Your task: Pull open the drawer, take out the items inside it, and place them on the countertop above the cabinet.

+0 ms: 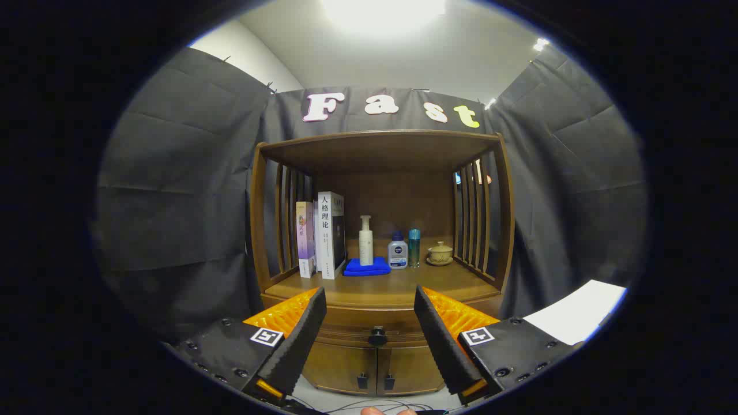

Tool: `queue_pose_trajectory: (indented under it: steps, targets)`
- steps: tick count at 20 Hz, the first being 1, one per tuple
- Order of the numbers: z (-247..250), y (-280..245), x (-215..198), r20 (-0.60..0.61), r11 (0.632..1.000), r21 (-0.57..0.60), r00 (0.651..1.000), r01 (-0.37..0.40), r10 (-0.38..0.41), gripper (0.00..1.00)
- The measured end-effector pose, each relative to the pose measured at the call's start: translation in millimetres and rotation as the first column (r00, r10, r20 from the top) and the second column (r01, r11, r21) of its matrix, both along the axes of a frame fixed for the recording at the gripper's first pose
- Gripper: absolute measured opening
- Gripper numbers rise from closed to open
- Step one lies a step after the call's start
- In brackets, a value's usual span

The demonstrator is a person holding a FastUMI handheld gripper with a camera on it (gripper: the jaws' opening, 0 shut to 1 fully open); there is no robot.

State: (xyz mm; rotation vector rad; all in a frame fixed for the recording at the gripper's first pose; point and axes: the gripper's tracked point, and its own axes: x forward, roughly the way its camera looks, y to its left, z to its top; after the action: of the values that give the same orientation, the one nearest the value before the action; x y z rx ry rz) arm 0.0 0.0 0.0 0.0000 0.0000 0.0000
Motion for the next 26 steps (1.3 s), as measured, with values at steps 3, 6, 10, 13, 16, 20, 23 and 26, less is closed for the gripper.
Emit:
queue_pose_trajectory:
  steps: [3, 6, 10, 13, 16, 20, 23, 26]
  targets:
    - [-2.4, -0.3, 0.7, -0.004, 1.000, -0.002, 1.000, 0.002, -0.002, 0.96]
    - [-4.7, 2.1, 0.9, -0.006, 1.000, -0.005, 1.000, 0.000, 0.000, 0.96]
    - [-8.6, 4.0, 2.9, -0.012, 1.000, -0.012, 1.000, -0.006, 0.005, 0.96]
    - [-11.4, 5.8, 2.8, -0.018, 1.000, -0.012, 1.000, -0.009, 0.009, 0.96]
    - [-18.3, 8.5, 6.3, -0.019, 1.000, -0.016, 1.000, -0.012, 0.011, 0.96]
    - [-41.2, 13.1, 18.8, -0.045, 1.000, -0.014, 0.999, -0.024, 0.023, 0.97]
    - [-58.7, 11.5, 29.9, -0.071, 1.000, -0.010, 0.997, -0.029, 0.028, 0.97]
    - [-70.1, 4.1, 39.0, -0.080, 1.000, -0.004, 0.997, -0.016, 0.016, 0.97]
